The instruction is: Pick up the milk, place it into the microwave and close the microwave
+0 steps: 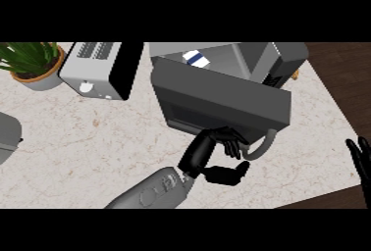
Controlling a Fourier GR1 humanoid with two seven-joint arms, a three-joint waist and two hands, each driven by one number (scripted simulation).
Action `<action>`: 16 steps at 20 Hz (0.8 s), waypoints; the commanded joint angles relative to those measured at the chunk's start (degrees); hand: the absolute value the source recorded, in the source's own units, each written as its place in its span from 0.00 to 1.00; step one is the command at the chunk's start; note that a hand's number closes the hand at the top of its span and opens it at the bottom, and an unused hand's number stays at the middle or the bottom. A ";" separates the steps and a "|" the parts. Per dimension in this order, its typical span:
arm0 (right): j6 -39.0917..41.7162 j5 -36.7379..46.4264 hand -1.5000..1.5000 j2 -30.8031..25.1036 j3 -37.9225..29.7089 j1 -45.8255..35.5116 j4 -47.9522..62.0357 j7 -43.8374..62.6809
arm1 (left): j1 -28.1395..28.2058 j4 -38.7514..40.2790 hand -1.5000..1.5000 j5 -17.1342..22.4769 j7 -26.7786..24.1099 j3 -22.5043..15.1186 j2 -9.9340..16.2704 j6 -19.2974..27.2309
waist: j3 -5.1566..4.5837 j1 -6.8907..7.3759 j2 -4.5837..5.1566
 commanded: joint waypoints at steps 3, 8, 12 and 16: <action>1.68 -3.06 0.00 -1.23 -0.32 -1.41 -1.46 1.45 | -4.62 0.51 0.00 5.96 -4.43 2.78 -0.32 4.17 | 0.08 -3.41 0.98; 2.60 -4.90 0.00 -2.11 -0.55 -2.34 -2.06 2.44 | -8.28 3.17 0.00 9.25 -6.88 4.37 -0.32 5.70 | 0.18 -5.05 1.49; 3.38 -6.89 0.00 -2.97 -0.64 -3.77 -2.55 3.59 | -11.28 5.11 0.00 11.28 -7.34 4.63 -0.33 7.19 | 0.26 -6.60 1.88; 4.71 -9.03 0.00 -4.52 -1.07 -5.23 -2.50 4.66 | -13.64 7.10 0.00 13.49 -8.47 5.27 -0.33 7.38 | 0.35 -7.29 2.39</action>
